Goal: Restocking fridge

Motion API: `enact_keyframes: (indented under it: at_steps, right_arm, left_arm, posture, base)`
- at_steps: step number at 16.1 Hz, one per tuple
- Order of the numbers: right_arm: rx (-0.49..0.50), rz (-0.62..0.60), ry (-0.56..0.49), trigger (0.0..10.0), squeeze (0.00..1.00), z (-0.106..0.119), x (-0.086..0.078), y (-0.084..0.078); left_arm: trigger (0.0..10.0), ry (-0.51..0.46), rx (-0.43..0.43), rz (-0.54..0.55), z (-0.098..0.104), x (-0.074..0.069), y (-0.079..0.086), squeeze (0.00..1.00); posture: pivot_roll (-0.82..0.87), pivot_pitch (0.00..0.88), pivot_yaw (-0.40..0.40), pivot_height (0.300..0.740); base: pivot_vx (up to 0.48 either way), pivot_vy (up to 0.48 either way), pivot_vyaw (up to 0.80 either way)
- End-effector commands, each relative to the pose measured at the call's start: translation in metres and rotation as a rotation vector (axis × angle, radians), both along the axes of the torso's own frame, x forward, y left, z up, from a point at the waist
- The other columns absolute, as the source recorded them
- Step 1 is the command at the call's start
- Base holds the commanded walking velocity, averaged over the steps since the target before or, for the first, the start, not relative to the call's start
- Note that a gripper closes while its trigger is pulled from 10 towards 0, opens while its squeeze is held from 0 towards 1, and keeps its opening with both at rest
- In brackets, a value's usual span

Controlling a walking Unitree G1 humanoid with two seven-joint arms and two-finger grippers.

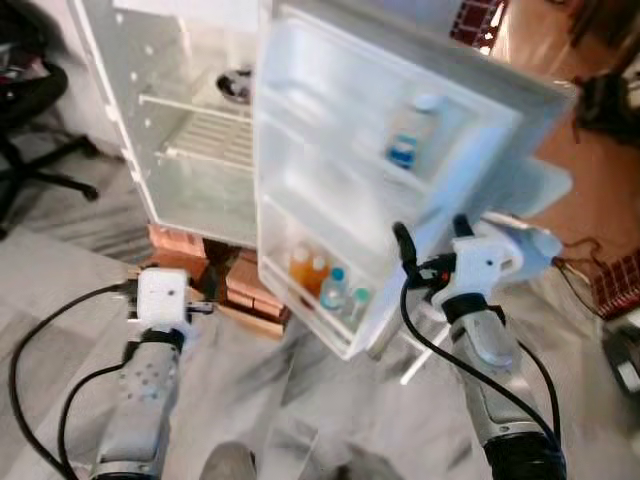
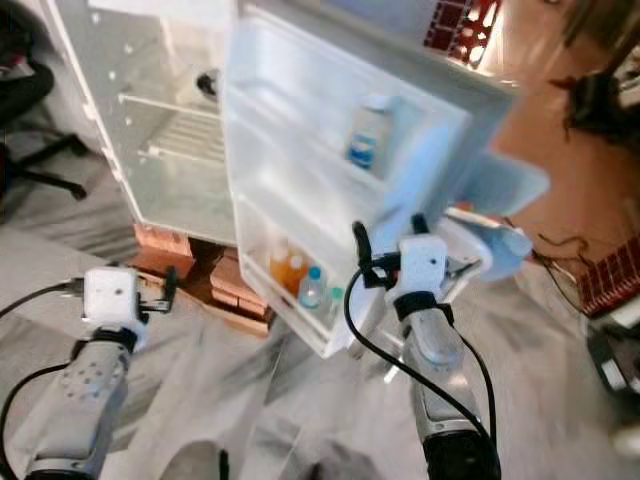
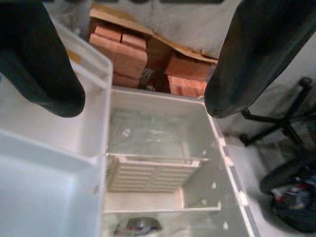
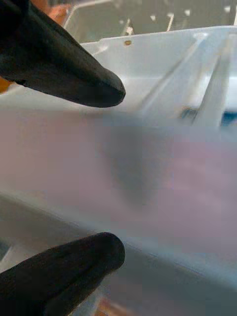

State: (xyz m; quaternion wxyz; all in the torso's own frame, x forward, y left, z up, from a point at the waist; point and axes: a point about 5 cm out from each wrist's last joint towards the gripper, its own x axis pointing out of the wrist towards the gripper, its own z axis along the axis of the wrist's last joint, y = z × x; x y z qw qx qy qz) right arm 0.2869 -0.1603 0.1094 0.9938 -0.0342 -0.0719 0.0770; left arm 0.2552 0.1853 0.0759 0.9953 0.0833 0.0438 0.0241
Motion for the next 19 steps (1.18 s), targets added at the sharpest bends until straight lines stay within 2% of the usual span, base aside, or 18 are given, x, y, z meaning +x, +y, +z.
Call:
enact_keyframes:
  at_steps: [1, 5, 6, 8, 10, 12, 14, 15, 17, 18, 19]
  right_arm:
    - [-0.013, -0.021, 0.01, 10.0, 0.0, -0.003, -0.002, -0.008]
    - [0.021, 0.016, 0.01, 10.0, 0.0, -0.002, 0.001, -0.006]
    - [0.043, 0.128, 0.036, 10.0, 0.0, -0.003, -0.001, -0.001]
    - [0.027, 0.218, 0.08, 10.0, 0.0, -0.008, -0.001, 0.0]
    - [-0.054, 0.194, 0.091, 10.0, 0.0, -0.007, 0.013, -0.008]
    - [-0.117, 0.099, 0.107, 10.0, 0.0, 0.0, 0.032, -0.018]
    - [-0.104, 0.021, 0.149, 10.0, 0.0, 0.004, 0.046, -0.025]
    - [-0.086, 0.039, 0.147, 10.0, 0.0, 0.006, 0.047, -0.023]
    - [-0.042, 0.197, 0.14, 10.0, 0.0, 0.008, 0.042, -0.013]
    - [-0.017, 0.418, 0.203, 10.0, 0.0, 0.001, 0.027, -0.005]
    - [-0.023, 0.675, 0.317, 10.0, 0.0, -0.01, 0.005, 0.001]
  left_arm:
    - [10.0, 0.015, -0.01, -0.017, -0.003, -0.002, -0.008, 0.0]
    - [10.0, 0.007, -0.008, -0.019, -0.002, -0.001, -0.009, 0.0]
    - [10.0, 0.008, -0.01, -0.016, -0.002, -0.002, -0.007, 0.0]
    - [10.0, 0.015, -0.008, -0.013, -0.003, -0.004, -0.006, 0.0]
    - [10.0, 0.071, -0.029, -0.028, -0.013, -0.014, -0.007, 0.0]
    - [10.0, 0.111, -0.033, -0.06, -0.021, -0.027, -0.011, 0.0]
    - [10.0, 0.116, -0.016, -0.049, -0.02, -0.03, -0.008, 0.0]
    - [10.0, 0.117, -0.015, -0.048, -0.019, -0.03, -0.007, 0.0]
    - [10.0, 0.119, -0.005, -0.034, -0.017, -0.033, -0.001, 0.0]
    - [10.0, 0.119, 0.0, -0.027, -0.016, -0.035, 0.001, 0.0]
    - [10.0, 0.121, 0.001, -0.021, -0.016, -0.036, 0.003, 0.0]
  posture:
    - [0.16, 0.078, -0.092, 0.74]
    - [0.17, 0.079, -0.096, 0.74]
    - [0.17, 0.079, -0.097, 0.74]
    - [0.17, 0.078, -0.097, 0.74]
    - [0.18, 0.085, -0.102, 0.74]
    - [0.2, 0.094, -0.107, 0.74]
    - [0.22, 0.111, -0.108, 0.74]
    - [0.22, 0.115, -0.109, 0.74]
    - [0.22, 0.122, -0.111, 0.74]
    - [0.22, 0.13, -0.112, 0.74]
    - [0.21, 0.13, -0.118, 0.74]
  base:
    - [0.0, -0.416, 0.8]
    - [0.0, -0.08, 0.63]
    - [0.0, 0.0, 0.43]
    - [0.0, 0.0, 0.41]
    - [0.0, 0.0, 0.0]
    - [0.0, 0.0, 0.0]
    - [0.0, 0.0, 0.0]
    - [0.0, 0.0, 0.0]
    - [0.0, 0.0, 0.0]
    - [0.0, 0.0, 0.0]
    - [0.0, 0.0, 0.0]
